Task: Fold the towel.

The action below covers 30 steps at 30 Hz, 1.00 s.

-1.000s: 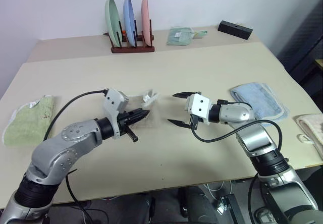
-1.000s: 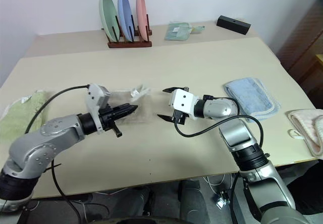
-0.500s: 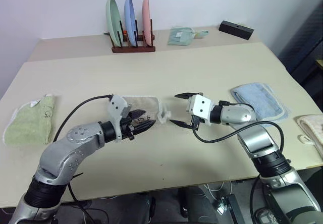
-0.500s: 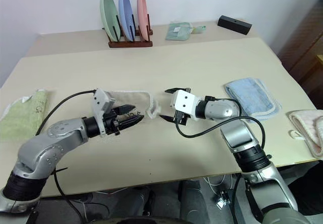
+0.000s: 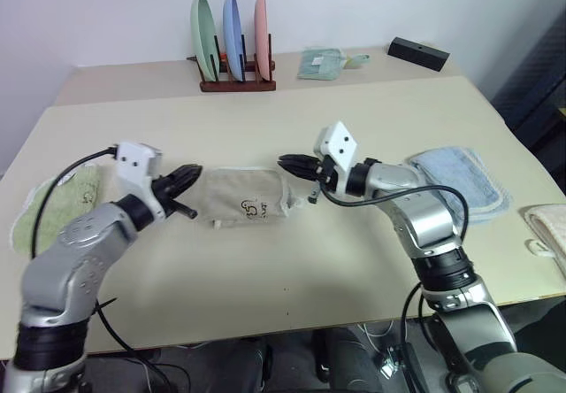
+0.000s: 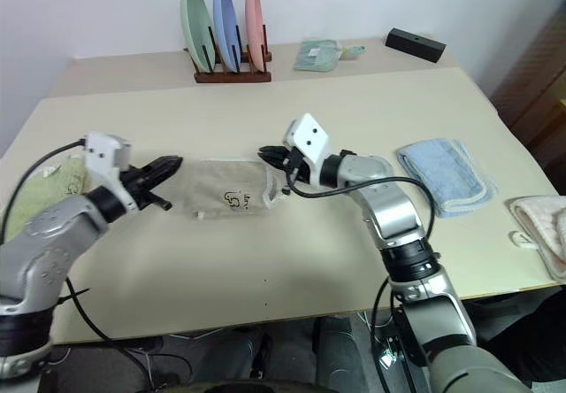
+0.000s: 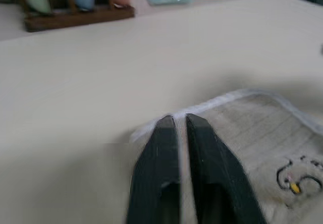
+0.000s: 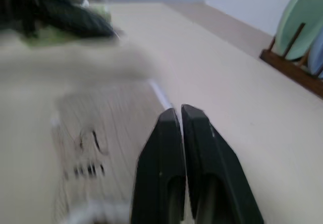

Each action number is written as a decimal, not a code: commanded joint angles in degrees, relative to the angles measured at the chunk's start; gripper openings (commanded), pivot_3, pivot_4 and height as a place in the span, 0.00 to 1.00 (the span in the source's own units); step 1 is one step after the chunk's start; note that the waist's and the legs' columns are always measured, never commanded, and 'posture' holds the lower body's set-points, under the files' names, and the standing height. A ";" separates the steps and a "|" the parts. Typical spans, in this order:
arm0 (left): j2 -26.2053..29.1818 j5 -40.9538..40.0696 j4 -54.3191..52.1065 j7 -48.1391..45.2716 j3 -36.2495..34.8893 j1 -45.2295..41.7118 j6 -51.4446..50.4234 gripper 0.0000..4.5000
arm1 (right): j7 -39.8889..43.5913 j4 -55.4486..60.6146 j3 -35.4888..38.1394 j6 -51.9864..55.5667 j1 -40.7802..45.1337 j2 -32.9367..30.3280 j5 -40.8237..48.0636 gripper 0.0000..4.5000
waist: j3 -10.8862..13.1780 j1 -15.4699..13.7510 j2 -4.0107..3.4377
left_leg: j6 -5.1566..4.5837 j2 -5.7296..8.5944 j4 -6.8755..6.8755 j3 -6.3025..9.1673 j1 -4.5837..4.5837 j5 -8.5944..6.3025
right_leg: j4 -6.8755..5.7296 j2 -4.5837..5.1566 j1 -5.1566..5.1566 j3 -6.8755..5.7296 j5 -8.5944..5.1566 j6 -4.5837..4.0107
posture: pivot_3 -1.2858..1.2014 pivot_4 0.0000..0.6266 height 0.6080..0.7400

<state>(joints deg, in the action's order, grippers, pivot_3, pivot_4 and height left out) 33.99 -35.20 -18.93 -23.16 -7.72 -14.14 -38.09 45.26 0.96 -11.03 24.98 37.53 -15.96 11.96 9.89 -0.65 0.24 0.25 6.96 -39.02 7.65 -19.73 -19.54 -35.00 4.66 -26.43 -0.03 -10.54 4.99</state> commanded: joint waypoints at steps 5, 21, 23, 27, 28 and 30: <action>-1.99 12.05 10.94 -3.90 10.43 -0.48 6.42 0.11 | -3.55 -14.07 -8.43 -2.61 0.56 5.25 -7.17 0.00 | -0.02 0.62 -0.03 | 0.00 -0.01 0.07 -0.03 0.01 0.00 | -0.02 -0.02 -0.06 -0.01 0.00 -0.01 | 0.52 0.24 0.96; -7.83 8.08 1.39 -3.03 -1.50 7.13 9.58 0.10 | 0.31 -4.13 -2.79 1.89 -1.94 4.00 -0.57 0.28 | -0.06 1.29 -0.06 | 0.00 -0.01 0.00 -0.02 -0.04 0.00 | -0.09 0.00 -0.09 0.00 0.00 0.00 | 0.52 0.24 0.96; -5.35 6.22 -3.64 -5.15 -5.62 11.27 9.97 0.10 | -0.40 2.26 2.02 13.17 -2.31 2.45 5.63 0.49 | -0.06 1.35 -0.06 | 0.00 -0.01 0.00 0.00 -0.10 0.00 | -0.09 0.00 -0.14 0.00 0.00 0.00 | 0.52 0.24 0.96; -1.17 4.10 -8.85 -9.30 -9.28 17.00 10.02 0.10 | -6.63 5.72 8.69 33.12 -2.61 2.76 12.28 0.95 | -0.06 1.16 -0.08 | -0.03 -0.04 0.02 0.01 -0.16 -0.03 | -0.02 0.00 -0.17 0.03 0.00 -0.01 | 0.52 0.24 0.96; -0.54 3.53 -9.56 -10.09 -9.75 17.77 10.08 0.10 | -8.43 5.36 10.76 36.57 -2.53 3.92 13.78 0.99 | -0.06 1.07 -0.07 | -0.03 -0.04 0.01 0.01 -0.16 -0.02 | -0.02 0.01 -0.15 0.03 0.00 -0.01 | 0.52 0.24 0.96; 0.10 1.35 -10.46 -11.40 -11.01 18.76 9.45 0.10 | -11.20 4.47 13.43 41.24 -2.44 5.79 15.48 0.99 | -0.05 1.04 -0.10 | -0.04 -0.04 0.00 0.02 -0.16 -0.03 | -0.02 0.02 -0.13 0.02 0.00 -0.02 | 0.52 0.24 0.96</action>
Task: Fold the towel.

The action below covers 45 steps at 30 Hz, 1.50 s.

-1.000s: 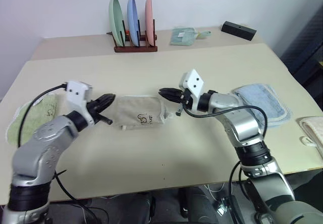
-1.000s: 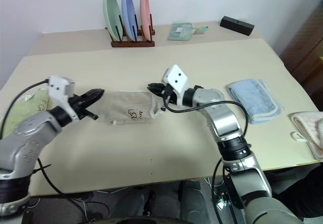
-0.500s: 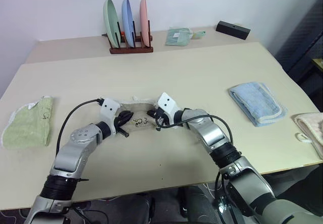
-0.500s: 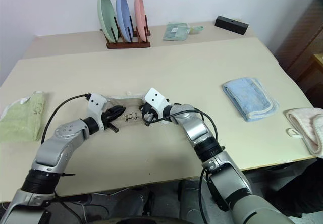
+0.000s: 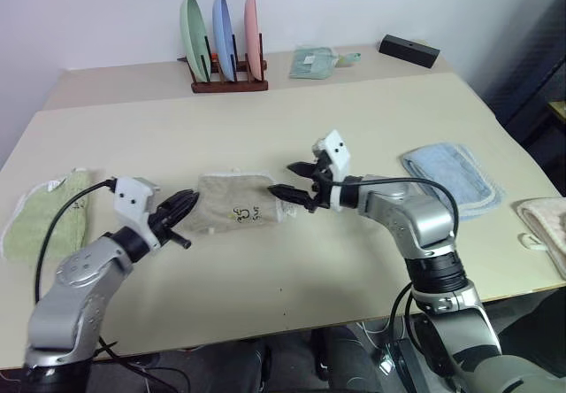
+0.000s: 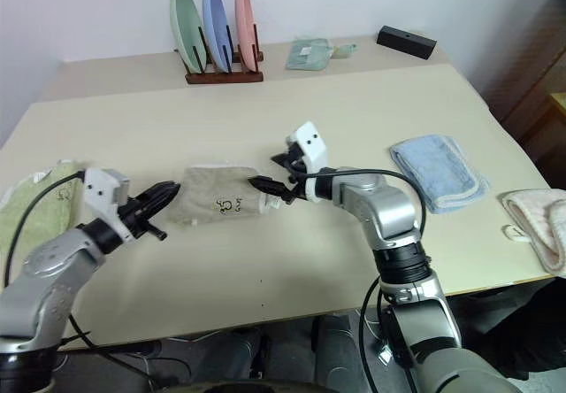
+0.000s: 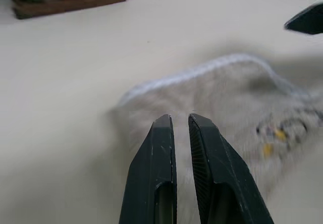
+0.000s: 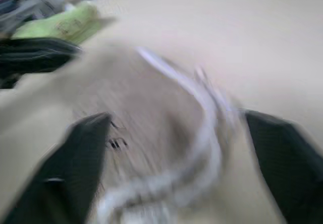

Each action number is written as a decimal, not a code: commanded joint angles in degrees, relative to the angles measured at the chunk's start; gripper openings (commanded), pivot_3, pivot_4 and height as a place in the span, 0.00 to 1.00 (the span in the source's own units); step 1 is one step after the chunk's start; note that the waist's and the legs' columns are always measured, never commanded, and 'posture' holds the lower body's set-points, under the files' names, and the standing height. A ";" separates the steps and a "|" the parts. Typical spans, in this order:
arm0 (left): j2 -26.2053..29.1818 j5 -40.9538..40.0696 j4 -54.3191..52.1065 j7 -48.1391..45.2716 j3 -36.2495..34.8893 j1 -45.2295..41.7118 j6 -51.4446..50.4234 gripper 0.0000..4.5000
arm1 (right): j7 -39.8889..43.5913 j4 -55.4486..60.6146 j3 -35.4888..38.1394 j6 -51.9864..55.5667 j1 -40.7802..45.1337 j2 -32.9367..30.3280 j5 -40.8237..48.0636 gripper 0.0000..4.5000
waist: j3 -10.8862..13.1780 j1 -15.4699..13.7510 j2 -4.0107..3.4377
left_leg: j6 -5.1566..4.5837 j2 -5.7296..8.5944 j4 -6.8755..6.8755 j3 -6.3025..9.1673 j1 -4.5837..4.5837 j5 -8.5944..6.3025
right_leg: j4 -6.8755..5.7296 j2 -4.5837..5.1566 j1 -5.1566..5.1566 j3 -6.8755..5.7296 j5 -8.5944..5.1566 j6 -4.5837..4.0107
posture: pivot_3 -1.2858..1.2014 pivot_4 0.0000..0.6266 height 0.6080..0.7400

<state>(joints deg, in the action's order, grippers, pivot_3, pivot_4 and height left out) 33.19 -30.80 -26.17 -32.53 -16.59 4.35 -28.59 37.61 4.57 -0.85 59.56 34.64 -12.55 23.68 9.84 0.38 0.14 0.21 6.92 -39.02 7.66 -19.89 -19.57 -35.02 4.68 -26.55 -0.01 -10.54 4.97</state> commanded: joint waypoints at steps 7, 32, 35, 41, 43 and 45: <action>3.01 -5.14 -6.77 -5.40 -0.37 1.31 -0.57 0.10 | -8.66 -6.31 4.26 9.99 2.01 8.13 4.76 0.99 | 0.01 0.27 -0.01 | -0.01 0.00 0.01 -0.03 -0.04 -0.01 | 0.01 -0.01 -0.05 -0.01 0.00 0.00 | 0.52 0.24 0.96; 0.29 -5.01 -4.18 -4.01 3.81 -2.60 -0.04 0.10 | -21.72 -0.13 29.31 8.02 9.99 5.54 17.04 0.00 | 0.05 -0.79 -0.09 | -0.02 0.10 -0.10 0.02 -0.31 0.00 | 0.00 -0.01 -0.22 -0.09 0.02 0.03 | 0.52 0.24 0.96; -0.60 -4.62 -1.62 -4.95 6.39 -6.15 -0.05 0.10 | -25.91 0.68 35.88 8.63 10.35 0.05 18.24 0.00 | 0.04 -0.80 -0.08 | -0.03 0.08 -0.09 0.01 -0.28 -0.01 | 0.01 0.02 -0.21 -0.10 0.01 0.03 | 0.52 0.24 0.96; -3.76 -2.06 8.06 -9.37 13.90 -17.42 1.81 0.10 | -41.67 6.85 58.71 15.31 5.47 -6.42 22.07 0.00 | 0.03 -1.21 -0.11 | -0.04 0.05 -0.10 0.04 -0.41 0.00 | 0.04 0.08 -0.24 -0.13 0.02 0.02 | 0.52 0.24 0.96; -4.27 -1.60 9.96 -10.42 14.64 -18.96 2.43 0.10 | -45.43 9.70 63.44 16.96 2.57 -4.63 23.00 0.00 | 0.02 -0.57 -0.15 | -0.04 0.02 -0.07 -0.01 -0.40 0.00 | 0.04 0.06 -0.26 -0.07 0.02 0.02 | 0.52 0.24 0.96; -4.61 -1.20 11.41 -11.36 15.30 -20.08 2.77 0.10 | -49.25 11.95 68.30 19.60 0.60 -2.19 24.14 0.00 | -0.01 0.09 -0.24 | -0.04 -0.04 -0.05 -0.12 -0.36 -0.01 | -0.01 0.03 -0.28 0.02 0.02 0.02 | 0.52 0.24 0.96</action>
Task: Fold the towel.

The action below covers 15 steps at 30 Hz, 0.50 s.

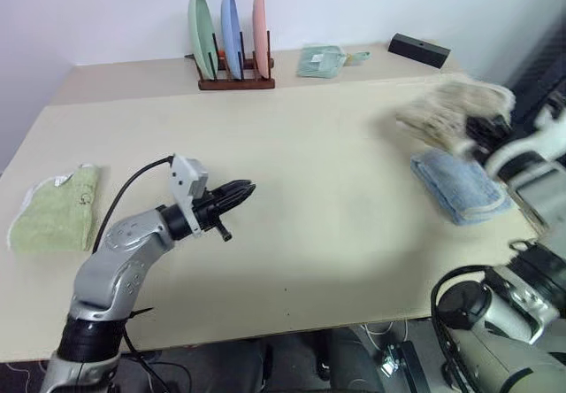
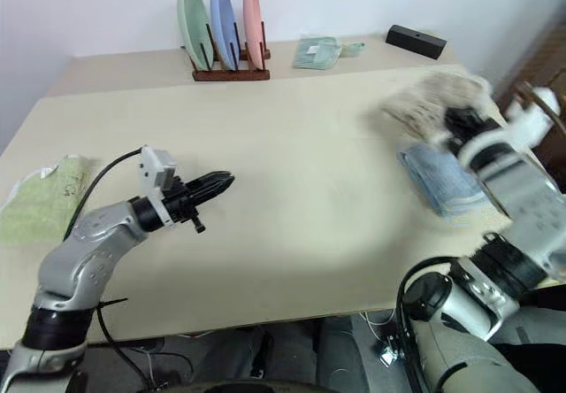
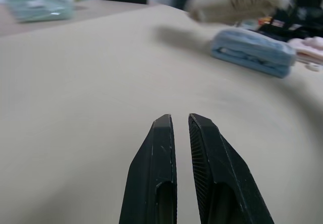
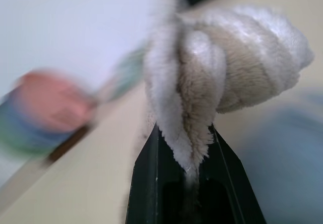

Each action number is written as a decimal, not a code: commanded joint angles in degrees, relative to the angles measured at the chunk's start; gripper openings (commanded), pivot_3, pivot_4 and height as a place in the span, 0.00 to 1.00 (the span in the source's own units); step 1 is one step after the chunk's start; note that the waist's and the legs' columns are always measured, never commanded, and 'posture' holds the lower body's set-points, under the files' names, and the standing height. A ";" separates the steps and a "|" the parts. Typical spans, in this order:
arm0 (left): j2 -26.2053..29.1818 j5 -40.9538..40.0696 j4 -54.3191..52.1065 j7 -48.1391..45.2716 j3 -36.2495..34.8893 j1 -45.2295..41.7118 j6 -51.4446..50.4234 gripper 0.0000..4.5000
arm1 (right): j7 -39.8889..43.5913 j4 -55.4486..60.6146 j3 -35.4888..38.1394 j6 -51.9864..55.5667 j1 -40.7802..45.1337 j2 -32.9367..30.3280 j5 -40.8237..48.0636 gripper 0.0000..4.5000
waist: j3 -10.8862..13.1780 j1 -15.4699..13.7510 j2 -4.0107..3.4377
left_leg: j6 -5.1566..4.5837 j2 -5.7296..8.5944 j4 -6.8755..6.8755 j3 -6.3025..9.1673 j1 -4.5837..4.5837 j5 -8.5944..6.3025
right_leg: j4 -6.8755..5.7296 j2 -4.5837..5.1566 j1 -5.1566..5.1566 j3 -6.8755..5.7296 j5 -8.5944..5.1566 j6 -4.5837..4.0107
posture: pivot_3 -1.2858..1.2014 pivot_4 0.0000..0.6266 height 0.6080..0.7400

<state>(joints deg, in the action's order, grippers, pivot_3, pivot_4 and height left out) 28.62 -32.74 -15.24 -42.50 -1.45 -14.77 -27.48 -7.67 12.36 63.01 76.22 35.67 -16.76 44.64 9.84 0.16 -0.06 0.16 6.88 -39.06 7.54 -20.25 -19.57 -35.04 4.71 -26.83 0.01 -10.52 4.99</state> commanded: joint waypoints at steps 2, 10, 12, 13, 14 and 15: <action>-0.34 1.04 0.95 -1.72 0.71 -1.43 1.78 0.10 | -5.88 4.87 7.02 5.42 -1.02 3.16 4.29 0.00 | -0.02 0.61 -0.17 | 0.00 -0.01 -0.01 -0.05 0.03 0.00 | -0.06 0.00 0.00 0.04 0.01 -0.01 | 0.52 0.24 0.96; -0.92 2.55 0.94 -2.39 1.55 -0.60 2.18 0.10 | -4.57 4.58 1.77 2.92 -4.83 0.80 2.77 0.00 | -0.05 0.35 -0.30 | -0.06 -0.02 -0.05 -0.13 0.05 -0.02 | -0.05 -0.03 0.03 0.09 0.03 -0.02 | 0.52 0.24 0.96; -1.02 2.68 0.43 -2.02 1.36 -0.12 1.99 0.10 | -2.66 4.91 -1.15 1.09 -6.12 -0.55 2.89 0.16 | -0.05 0.35 -0.30 | -0.06 -0.01 -0.05 -0.13 0.04 -0.02 | -0.04 -0.02 0.02 0.09 0.03 -0.02 | 0.52 0.24 0.96; -1.03 2.61 0.12 -1.81 1.11 0.21 1.87 0.10 | -2.01 5.34 -2.70 -0.42 -6.61 -1.18 2.54 0.23 | -0.05 0.38 -0.30 | -0.06 -0.01 -0.06 -0.13 0.04 -0.02 | -0.04 -0.02 0.03 0.09 0.03 -0.02 | 0.52 0.24 0.96; -1.06 2.55 -0.24 -1.58 0.96 0.53 1.74 0.10 | -1.86 5.35 -3.90 -2.07 -6.97 -2.02 1.68 0.33 | -0.05 0.42 -0.30 | -0.06 -0.01 -0.06 -0.13 0.06 -0.02 | -0.04 -0.02 0.03 0.09 0.03 -0.02 | 0.52 0.24 0.96; -1.18 2.56 -0.52 -1.32 0.99 0.67 1.62 0.10 | -1.67 5.04 -4.75 -3.40 -7.28 -2.80 1.08 0.43 | -0.05 0.45 -0.31 | -0.06 -0.02 -0.05 -0.13 0.07 -0.02 | -0.05 -0.03 0.03 0.09 0.03 -0.02 | 0.52 0.24 0.96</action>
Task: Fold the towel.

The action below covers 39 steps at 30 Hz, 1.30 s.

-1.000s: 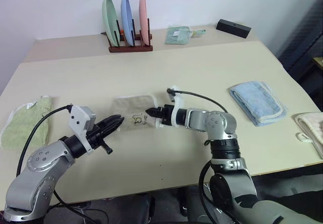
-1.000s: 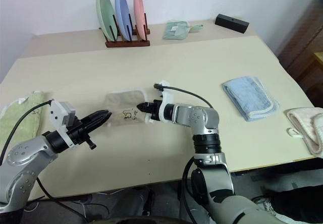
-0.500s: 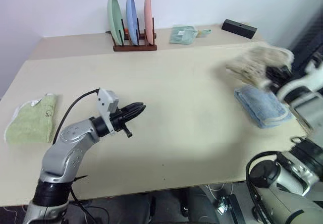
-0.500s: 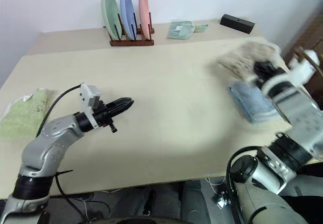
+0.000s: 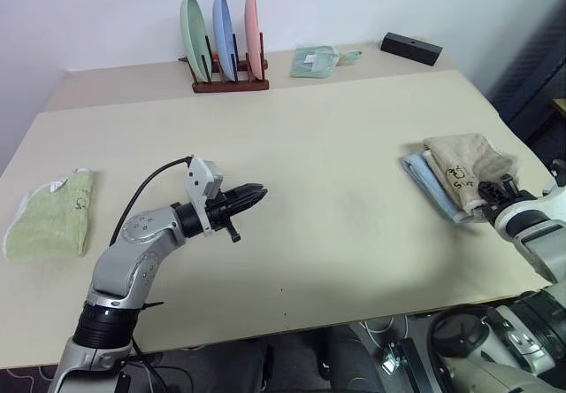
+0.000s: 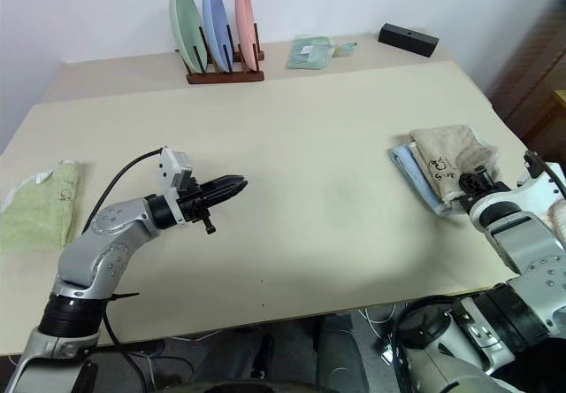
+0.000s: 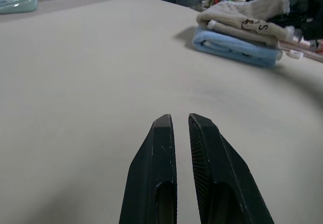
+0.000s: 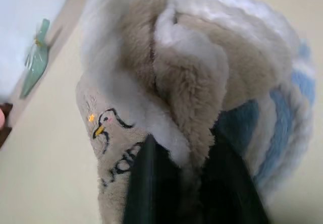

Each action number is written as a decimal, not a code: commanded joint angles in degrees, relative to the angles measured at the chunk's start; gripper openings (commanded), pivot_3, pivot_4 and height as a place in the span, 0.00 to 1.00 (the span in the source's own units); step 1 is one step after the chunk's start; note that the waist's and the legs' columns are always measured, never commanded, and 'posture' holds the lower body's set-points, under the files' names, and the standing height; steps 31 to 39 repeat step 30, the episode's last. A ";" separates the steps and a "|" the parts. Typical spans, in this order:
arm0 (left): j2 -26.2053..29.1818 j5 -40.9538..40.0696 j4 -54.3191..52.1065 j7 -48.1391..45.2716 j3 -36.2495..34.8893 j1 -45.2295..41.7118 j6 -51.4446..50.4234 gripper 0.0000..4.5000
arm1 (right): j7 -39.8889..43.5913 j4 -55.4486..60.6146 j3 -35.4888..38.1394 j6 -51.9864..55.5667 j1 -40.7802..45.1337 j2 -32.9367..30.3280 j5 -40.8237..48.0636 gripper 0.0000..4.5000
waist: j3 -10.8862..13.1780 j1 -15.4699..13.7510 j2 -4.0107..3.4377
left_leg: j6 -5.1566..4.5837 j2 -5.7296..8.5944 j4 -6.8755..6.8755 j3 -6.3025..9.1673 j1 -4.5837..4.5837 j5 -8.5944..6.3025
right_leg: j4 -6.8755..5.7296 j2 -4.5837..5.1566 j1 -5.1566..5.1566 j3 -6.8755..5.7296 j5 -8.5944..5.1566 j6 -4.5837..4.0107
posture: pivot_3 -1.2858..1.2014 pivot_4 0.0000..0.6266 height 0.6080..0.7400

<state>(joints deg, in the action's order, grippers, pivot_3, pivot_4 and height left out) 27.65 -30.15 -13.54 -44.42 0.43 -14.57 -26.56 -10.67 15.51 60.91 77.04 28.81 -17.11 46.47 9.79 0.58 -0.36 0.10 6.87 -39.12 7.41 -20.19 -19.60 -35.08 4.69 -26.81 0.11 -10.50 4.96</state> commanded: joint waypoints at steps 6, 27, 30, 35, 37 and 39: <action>-0.40 0.27 -2.76 1.46 -1.11 1.67 0.81 0.10 | 2.73 0.38 -8.08 -14.59 -1.90 -8.31 -6.50 0.99 | 0.00 -0.07 0.00 | 0.00 0.00 -0.02 -0.03 0.00 0.00 | 0.00 0.01 0.01 0.00 0.00 0.00 | 0.52 0.24 0.96; -1.82 13.77 -2.83 20.43 -11.49 11.40 11.17 0.10 | 46.28 -3.25 -59.21 -52.60 -7.71 -21.50 -26.00 0.99 | 0.09 -1.70 0.20 | -0.03 0.01 -0.09 0.03 -0.02 -0.03 | 0.46 -0.04 0.18 -0.09 0.16 0.17 | 0.52 0.24 0.96; -2.89 14.01 -6.89 21.54 -11.69 15.22 10.56 0.10 | 48.87 -7.23 -60.27 -54.66 -7.16 -20.49 -26.54 0.99 | 0.09 -1.78 0.20 | -0.03 -0.04 -0.08 0.10 -0.06 -0.03 | 0.70 -0.09 0.25 -0.15 0.28 0.17 | 0.52 0.24 0.96; -2.89 14.01 -6.89 21.54 -11.69 15.22 10.56 0.10 | 48.87 -7.23 -60.27 -54.66 -7.16 -20.49 -26.54 0.99 | 0.09 -1.78 0.20 | -0.03 -0.04 -0.08 0.10 -0.06 -0.03 | 0.70 -0.09 0.25 -0.15 0.28 0.17 | 0.52 0.24 0.96; -2.89 14.01 -6.89 21.54 -11.69 15.22 10.56 0.10 | 48.87 -7.23 -60.27 -54.66 -7.16 -20.49 -26.54 0.99 | 0.09 -1.78 0.20 | -0.03 -0.04 -0.08 0.10 -0.06 -0.03 | 0.70 -0.09 0.25 -0.15 0.28 0.17 | 0.52 0.24 0.96; -2.89 14.01 -6.89 21.54 -11.69 15.22 10.56 0.10 | 48.87 -7.23 -60.27 -54.66 -7.16 -20.49 -26.54 0.99 | 0.09 -1.78 0.20 | -0.03 -0.04 -0.08 0.10 -0.06 -0.03 | 0.70 -0.09 0.25 -0.15 0.28 0.17 | 0.52 0.24 0.96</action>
